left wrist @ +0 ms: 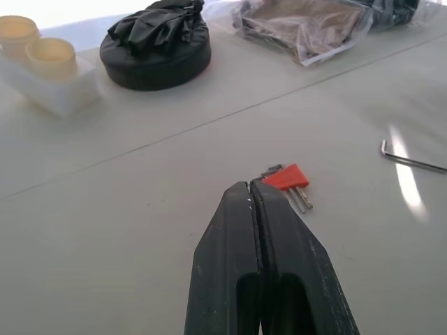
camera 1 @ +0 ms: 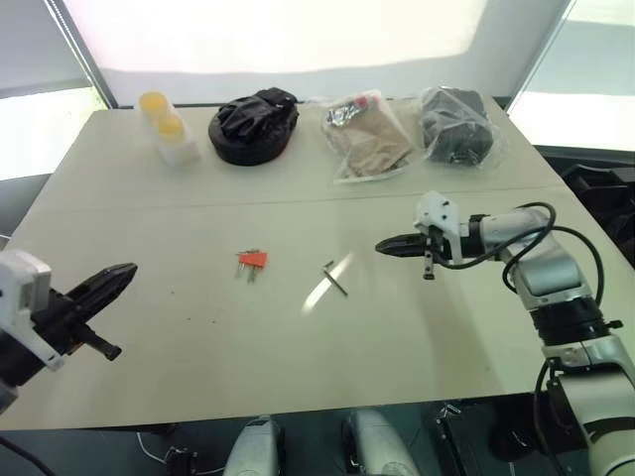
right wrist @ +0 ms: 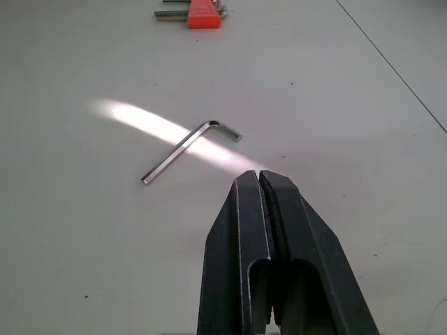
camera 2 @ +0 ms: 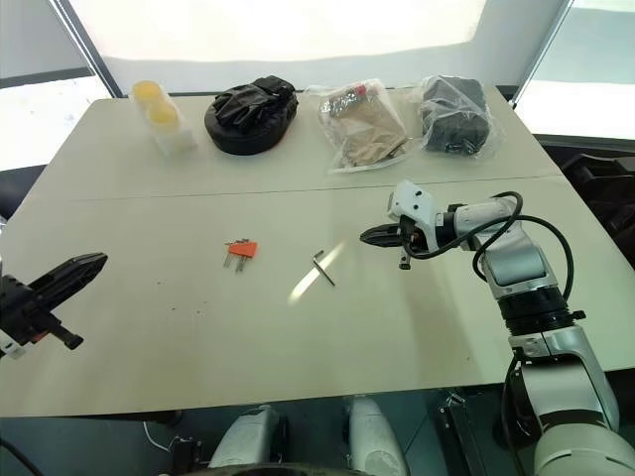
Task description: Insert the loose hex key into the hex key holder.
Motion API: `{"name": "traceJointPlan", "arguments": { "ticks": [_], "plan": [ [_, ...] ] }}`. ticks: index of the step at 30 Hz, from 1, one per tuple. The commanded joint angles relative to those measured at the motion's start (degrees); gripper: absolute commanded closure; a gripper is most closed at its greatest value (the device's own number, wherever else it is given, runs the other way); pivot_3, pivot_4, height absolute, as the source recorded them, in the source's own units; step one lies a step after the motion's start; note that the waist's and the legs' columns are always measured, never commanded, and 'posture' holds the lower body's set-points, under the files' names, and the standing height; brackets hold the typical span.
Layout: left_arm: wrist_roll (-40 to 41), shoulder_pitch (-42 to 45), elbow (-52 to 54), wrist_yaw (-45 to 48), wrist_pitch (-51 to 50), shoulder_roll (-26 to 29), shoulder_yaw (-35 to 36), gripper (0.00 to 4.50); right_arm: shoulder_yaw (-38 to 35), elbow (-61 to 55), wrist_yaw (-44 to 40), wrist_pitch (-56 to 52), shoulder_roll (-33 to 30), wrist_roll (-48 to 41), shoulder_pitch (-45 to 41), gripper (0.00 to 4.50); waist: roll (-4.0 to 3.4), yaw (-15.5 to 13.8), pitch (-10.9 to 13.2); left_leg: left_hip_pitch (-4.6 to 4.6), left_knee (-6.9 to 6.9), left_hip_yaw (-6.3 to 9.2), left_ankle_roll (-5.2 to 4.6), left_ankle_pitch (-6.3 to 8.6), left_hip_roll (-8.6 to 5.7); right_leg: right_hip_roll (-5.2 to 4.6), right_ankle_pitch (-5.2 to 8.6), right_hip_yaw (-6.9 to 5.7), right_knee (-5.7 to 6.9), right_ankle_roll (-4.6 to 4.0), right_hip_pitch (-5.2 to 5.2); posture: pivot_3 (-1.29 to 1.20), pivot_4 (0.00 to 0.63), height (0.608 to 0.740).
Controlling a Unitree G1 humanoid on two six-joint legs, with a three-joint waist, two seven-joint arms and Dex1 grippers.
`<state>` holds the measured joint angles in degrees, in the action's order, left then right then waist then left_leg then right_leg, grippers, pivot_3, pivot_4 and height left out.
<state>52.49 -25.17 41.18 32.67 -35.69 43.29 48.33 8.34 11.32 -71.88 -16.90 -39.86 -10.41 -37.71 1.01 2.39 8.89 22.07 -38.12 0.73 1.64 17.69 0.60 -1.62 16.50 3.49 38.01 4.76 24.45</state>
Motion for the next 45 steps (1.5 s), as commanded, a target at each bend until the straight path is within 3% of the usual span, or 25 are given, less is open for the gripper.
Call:
{"name": "traceJointPlan", "arguments": {
  "ticks": [1, 17, 41, 44, 45],
  "plan": [
    [-0.98, -0.15, 0.5, 0.07, 0.96, 0.1, 1.95, 4.5, -1.35, -2.26, 0.2, -0.35, -0.28, -1.33, -0.28, 4.46, 0.0, 0.0, 0.0, 0.0, 0.0, 0.0, 0.0, 0.0, 0.0, 0.0, 0.0, 0.0, 0.0, 0.0, 0.0, 0.0, 0.15, 0.74],
    [-0.05, 0.74, 0.43, -1.24, 0.57, -1.04, 1.76, 4.5, -1.26, -3.18, 0.43, -1.14, -0.4, -1.26, 0.21, 4.46, 0.0, 0.0, 0.0, 0.0, 0.0, 0.0, 0.0, 0.0, 0.0, 0.0, 0.0, 0.0, 0.0, 0.0, 0.0, 0.0, 0.15, 0.74],
    [-5.15, 4.73, -1.96, -3.17, 1.22, -3.22, -5.25, 4.5, -1.59, -4.05, 2.85, -2.29, 1.16, -2.08, -0.73, 4.46, 0.0, -0.01, 0.0, 0.0, 0.0, 0.0, 0.0, 0.0, 0.0, 0.0, 0.0, 0.0, 0.01, 0.0, 0.0, 0.0, 0.15, 0.74],
    [-8.13, 4.77, -4.25, -4.43, 2.6, -6.28, -8.16, 4.5, 1.46, -2.31, 5.21, -0.17, 5.41, 0.12, -2.47, 3.63, -0.01, 0.21, -0.01, -0.03, 0.0, -0.01, 0.0, 0.0, 0.0, 0.01, 0.0, 0.0, 0.03, 0.0, 0.0, 0.0, 0.15, 0.74],
    [-9.32, 4.62, -4.95, -4.4, 3.29, -7.1, -9.16, 4.5, 2.31, -1.13, 5.63, 0.51, 7.13, 0.55, -3.25, 3.11, -0.01, 0.35, -0.01, -0.04, 0.0, -0.03, 0.0, 0.0, 0.02, 0.03, 0.0, 0.01, 0.04, 0.0, 0.0, 0.0, 0.15, 0.74]
  ]
}}
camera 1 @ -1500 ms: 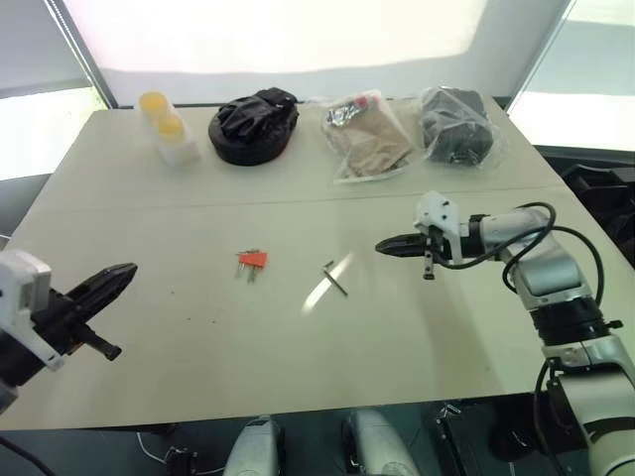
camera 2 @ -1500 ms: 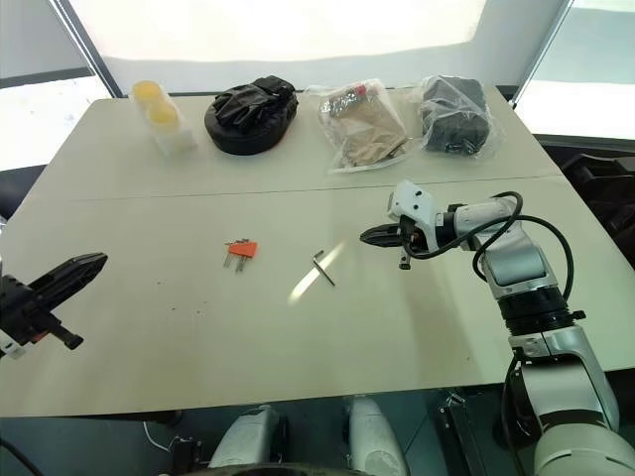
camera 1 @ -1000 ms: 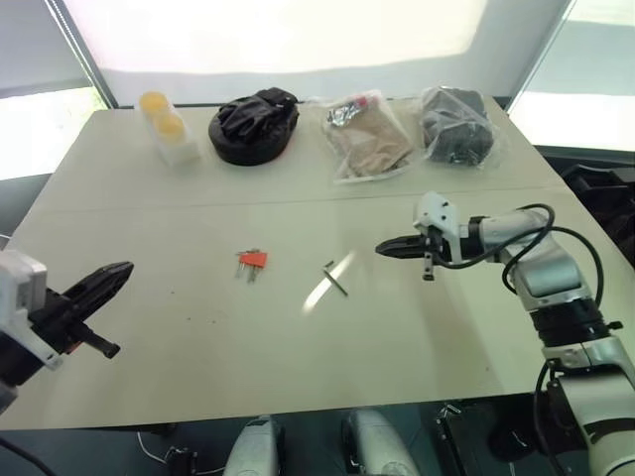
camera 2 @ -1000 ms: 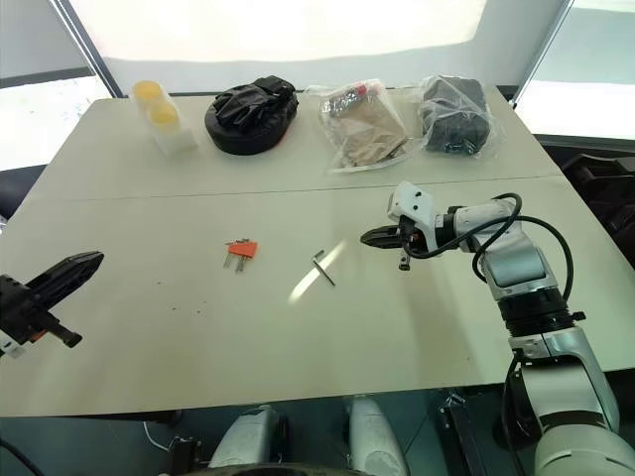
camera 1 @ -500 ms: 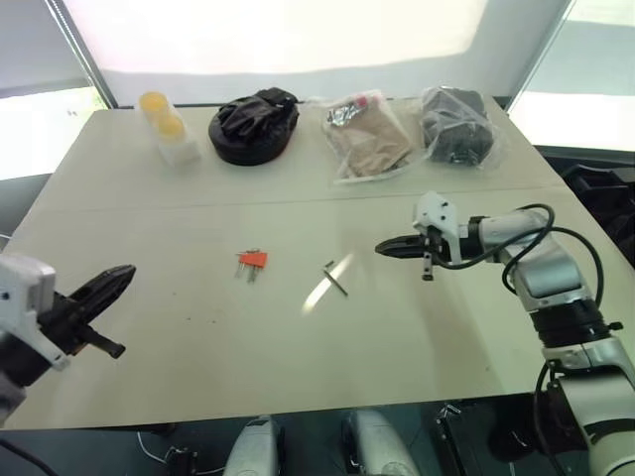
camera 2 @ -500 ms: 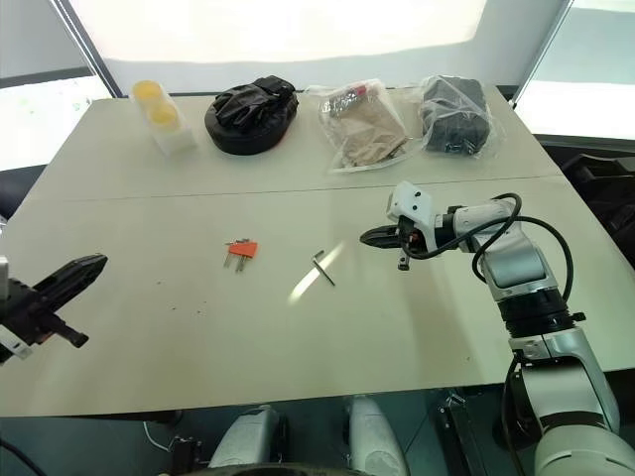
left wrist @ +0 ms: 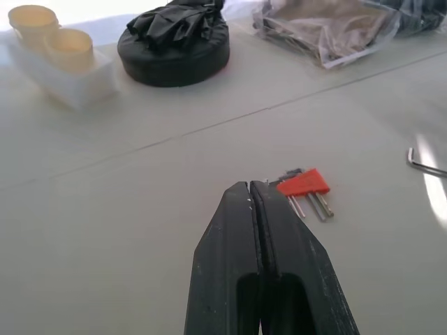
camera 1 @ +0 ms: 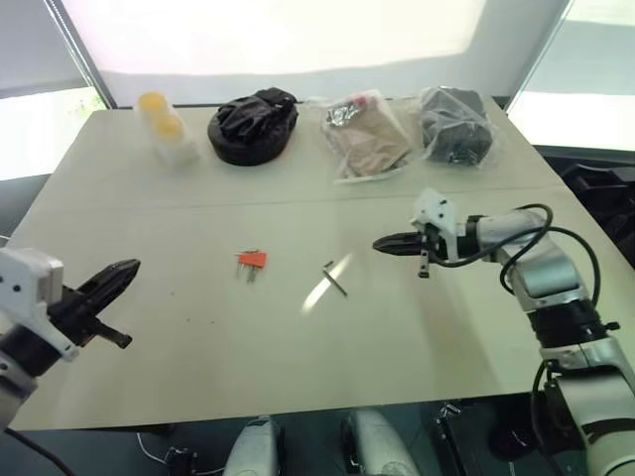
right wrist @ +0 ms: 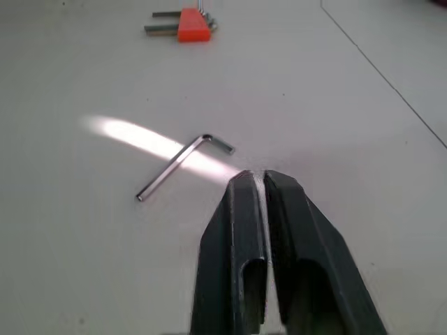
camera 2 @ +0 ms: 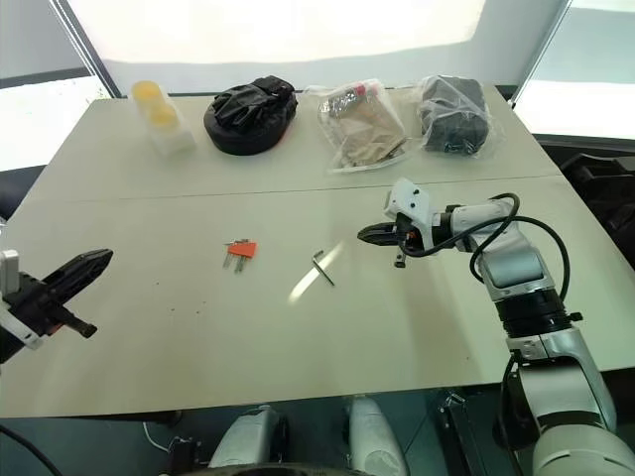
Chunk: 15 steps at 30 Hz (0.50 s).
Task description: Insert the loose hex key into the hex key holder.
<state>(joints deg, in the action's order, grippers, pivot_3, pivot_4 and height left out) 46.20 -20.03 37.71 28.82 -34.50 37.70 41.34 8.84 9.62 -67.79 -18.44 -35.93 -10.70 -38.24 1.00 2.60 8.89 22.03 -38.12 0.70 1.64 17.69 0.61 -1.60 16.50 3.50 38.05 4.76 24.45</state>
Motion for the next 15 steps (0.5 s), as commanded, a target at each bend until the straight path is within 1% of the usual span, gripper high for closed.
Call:
{"name": "traceJointPlan", "arguments": {
  "ticks": [1, 2, 3, 6, 9, 13, 15],
  "plan": [
    [-4.05, -0.46, -2.17, -0.65, 2.72, -2.26, -3.07, 4.5, 2.56, 2.27, 1.91, 2.54, 5.4, 1.05, -3.89, 2.63, 0.0, 0.19, 0.0, -0.03, 0.0, -0.01, 0.0, 0.0, 0.03, 0.04, 0.0, 0.0, 0.03, 0.0, 0.0, 0.0, 0.15, 0.74],
    [-4.7, -0.24, -2.63, -0.77, 3.11, -2.78, -3.67, 4.5, 3.19, 4.1, 2.31, 3.22, 7.34, 1.36, -5.0, 2.17, 0.0, 0.22, 0.0, -0.04, 0.0, -0.01, 0.0, 0.0, 0.03, 0.04, 0.0, 0.0, 0.05, 0.0, 0.0, 0.0, 0.15, 0.74],
    [-5.09, 0.02, -2.86, -0.88, 3.4, -3.16, -4.09, 4.5, 3.87, 5.92, 2.65, 4.29, 8.87, 2.04, -5.99, 1.58, 0.01, 0.06, 0.0, -0.05, 0.01, -0.01, 0.0, 0.0, 0.05, 0.06, 0.0, -0.01, 0.06, 0.0, 0.01, 0.0, 0.15, 0.74],
    [-5.63, 1.05, -2.47, -1.62, 3.45, -3.77, -5.13, 4.5, 7.51, 13.61, 3.33, 10.3, 13.51, 5.78, -9.52, 0.05, 0.01, -0.24, 0.0, -0.01, 0.01, 0.02, 0.01, -0.01, 0.03, -0.01, 0.0, -0.09, 0.06, 0.0, 0.01, 0.0, 0.15, 0.74],
    [-5.61, 1.48, -2.1, -1.82, 3.18, -3.72, -5.07, 4.5, 10.04, 21.03, 3.21, 15.89, 17.29, 8.52, -13.03, 0.01, 0.02, -0.23, -0.01, 0.02, -0.01, 0.03, 0.02, -0.01, -0.04, -0.11, 0.0, -0.14, 0.04, 0.01, 0.0, 0.0, 0.15, 0.74],
    [-5.11, 1.43, -1.58, -1.98, 2.73, -3.3, -4.07, 4.5, 10.85, 33.96, 3.82, 20.82, 23.7, 10.41, -19.26, 0.01, 0.02, 0.11, 0.0, 0.01, -0.01, 0.02, 0.02, -0.01, -0.03, -0.12, -0.01, -0.18, 0.05, 0.01, 0.02, 0.0, 0.15, 0.74],
    [-4.91, 1.2, -1.01, -2.28, 2.49, -3.21, -3.52, 4.5, 11.68, 39.93, 5.12, 24.9, 26.03, 12.71, -21.35, 0.01, 0.01, 0.24, 0.0, 0.01, 0.01, 0.03, 0.02, -0.01, 0.01, -0.09, -0.01, -0.23, 0.06, 0.0, 0.04, 0.0, 0.15, 0.74]
  ]
}}
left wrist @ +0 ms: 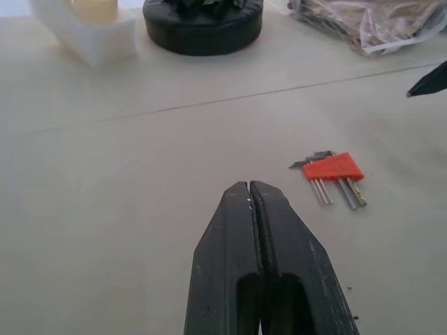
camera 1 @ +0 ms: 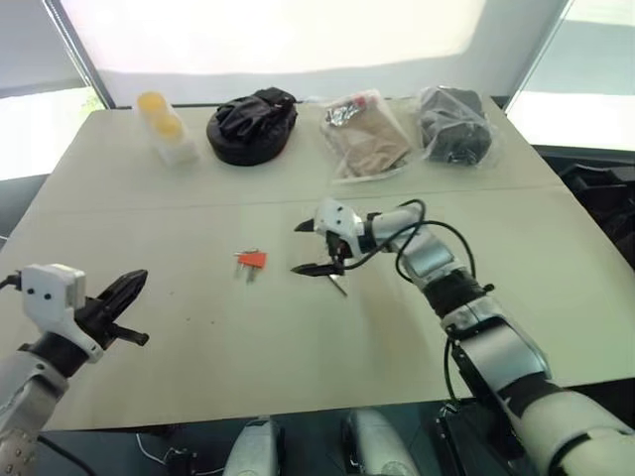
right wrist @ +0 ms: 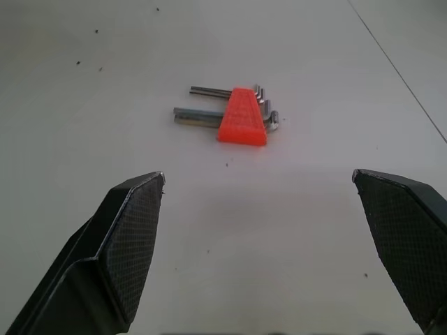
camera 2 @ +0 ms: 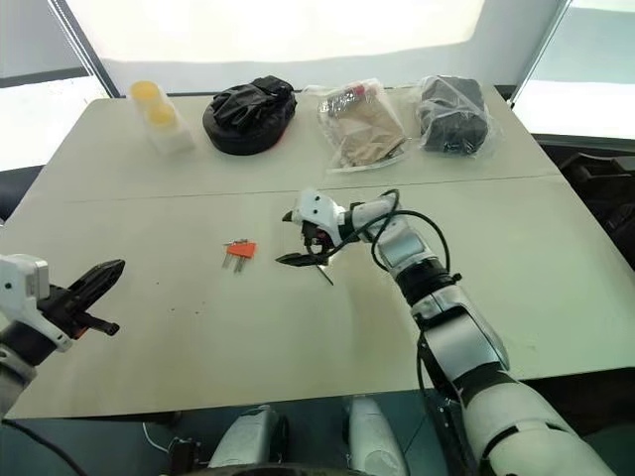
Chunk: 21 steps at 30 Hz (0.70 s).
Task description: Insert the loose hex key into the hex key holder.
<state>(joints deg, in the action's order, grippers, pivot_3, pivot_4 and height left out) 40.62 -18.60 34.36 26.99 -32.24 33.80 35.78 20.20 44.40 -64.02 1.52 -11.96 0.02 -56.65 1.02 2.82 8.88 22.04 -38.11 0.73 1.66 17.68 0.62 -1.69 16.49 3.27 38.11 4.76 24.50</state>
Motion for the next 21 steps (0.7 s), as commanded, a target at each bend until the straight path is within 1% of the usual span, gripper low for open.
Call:
{"name": "traceJointPlan", "arguments": {
  "ticks": [1, 5, 8, 12, 17, 21],
  "plan": [
    [0.81, -0.35, 2.63, -0.59, 0.09, 0.69, 2.33, 4.5, 0.43, 7.38, 1.77, 6.36, 3.01, 2.69, -3.64, 0.01, 0.0, 0.04, 0.0, 0.0, 0.01, 0.04, 0.0, 0.0, 0.0, -0.01, 0.0, -0.05, 0.0, 0.0, 0.0, 0.0, 0.15, 0.74],
    [1.43, -1.71, 4.72, -1.73, -0.41, -0.06, 3.24, 4.5, -0.75, 15.31, 4.83, 8.77, 7.46, 3.81, -6.04, 0.01, 0.0, 0.14, 0.0, 0.01, 0.03, 0.08, 0.01, 0.0, 0.0, -0.05, 0.0, -0.11, -0.01, 0.0, -0.01, 0.0, 0.15, 0.74],
    [1.84, -2.9, 6.08, -2.56, -0.59, -0.62, 3.66, 4.5, -0.93, 18.86, 6.62, 10.64, 9.3, 5.13, -6.94, 0.01, -0.01, 0.18, 0.01, 0.02, 0.03, 0.08, 0.03, -0.01, -0.02, -0.08, 0.0, -0.12, 0.0, 0.0, -0.01, 0.0, 0.15, 0.74],
    [2.52, -4.5, 7.65, -3.57, -0.72, -1.16, 4.5, 4.5, -1.85, 23.46, 11.48, 11.2, 11.44, 6.61, -8.21, 0.01, -0.03, 0.54, 0.02, 0.03, 0.03, 0.14, 0.03, -0.01, -0.01, -0.08, 0.0, -0.16, 0.0, -0.01, -0.01, 0.0, 0.15, 0.74],
    [3.26, -5.66, 8.7, -4.31, -0.61, -1.15, 5.19, 4.5, -2.69, 25.8, 13.22, 11.72, 12.67, 7.79, -9.28, 0.01, -0.04, 1.11, 0.02, 0.04, 0.04, 0.19, 0.03, -0.01, -0.01, -0.09, 0.0, -0.22, 0.0, -0.01, -0.01, 0.0, 0.15, 0.74],
    [3.16, -6.14, 9.34, -4.82, -0.41, -1.23, 5.34, 4.5, -3.03, 26.6, 13.02, 11.54, 13.39, 8.58, -9.2, 0.01, -0.04, 1.2, 0.03, 0.04, 0.05, 0.22, 0.03, -0.01, -0.02, -0.08, 0.0, -0.25, 0.0, -0.01, -0.01, 0.0, 0.15, 0.74]
  ]
}}
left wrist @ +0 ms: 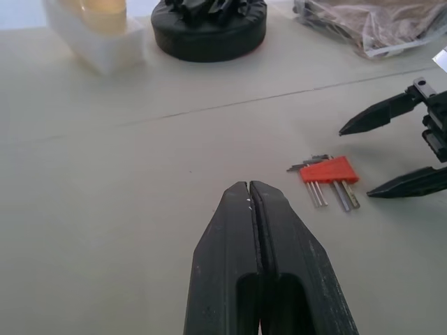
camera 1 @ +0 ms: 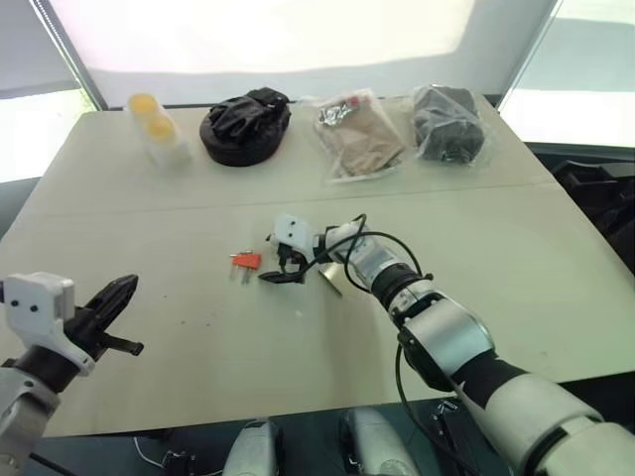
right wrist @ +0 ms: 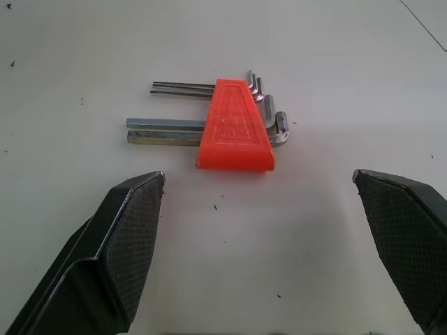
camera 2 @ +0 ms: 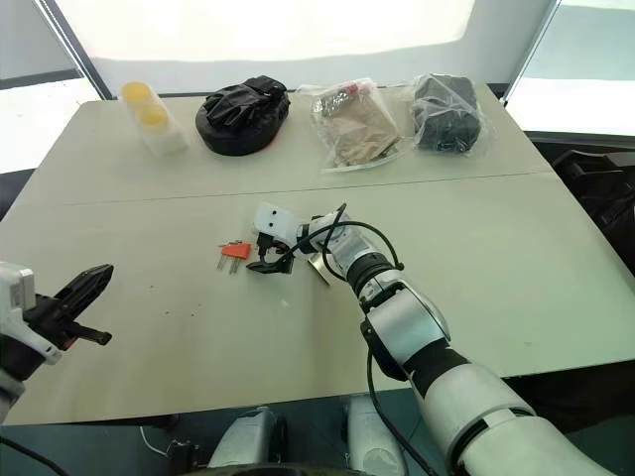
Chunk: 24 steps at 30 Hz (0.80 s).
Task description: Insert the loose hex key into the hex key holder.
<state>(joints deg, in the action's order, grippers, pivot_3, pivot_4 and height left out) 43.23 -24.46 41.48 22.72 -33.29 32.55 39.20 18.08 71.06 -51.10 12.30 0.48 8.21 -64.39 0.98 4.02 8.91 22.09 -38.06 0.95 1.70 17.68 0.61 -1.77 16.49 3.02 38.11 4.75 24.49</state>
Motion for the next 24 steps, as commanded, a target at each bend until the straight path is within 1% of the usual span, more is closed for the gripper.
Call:
{"name": "traceJointPlan", "arguments": {
  "ticks": [1, 20, 24],
  "plan": [
    [0.59, -0.42, 2.41, -0.72, 0.71, -0.07, 1.93, 4.5, -1.0, 0.07, 0.12, 0.84, 1.05, 0.63, -1.39, 0.01, 0.0, 0.0, 0.0, 0.0, 0.01, 0.01, 0.0, 0.0, 0.0, 0.0, 0.0, 0.0, 0.0, 0.0, 0.0, 0.0, 0.15, 0.74],
    [0.28, -3.01, 4.77, -2.44, 1.57, -1.81, 2.2, 4.5, -2.78, 0.87, -0.27, -0.46, 3.72, 1.99, -0.68, 0.01, -0.01, 0.03, 0.01, 0.0, 0.03, 0.04, 0.01, 0.0, 0.0, -0.01, 0.0, -0.03, -0.01, -0.01, -0.01, 0.0, 0.15, 0.74],
    [0.18, -3.19, 5.08, -2.72, 1.67, -2.0, 2.11, 4.5, -3.12, 1.29, 1.07, -0.92, 4.13, 2.31, -0.65, 0.01, -0.01, 0.03, 0.01, 0.0, 0.03, 0.05, 0.01, 0.0, 0.0, -0.01, 0.0, -0.03, -0.01, -0.01, -0.01, 0.0, 0.15, 0.74]
  ]
}}
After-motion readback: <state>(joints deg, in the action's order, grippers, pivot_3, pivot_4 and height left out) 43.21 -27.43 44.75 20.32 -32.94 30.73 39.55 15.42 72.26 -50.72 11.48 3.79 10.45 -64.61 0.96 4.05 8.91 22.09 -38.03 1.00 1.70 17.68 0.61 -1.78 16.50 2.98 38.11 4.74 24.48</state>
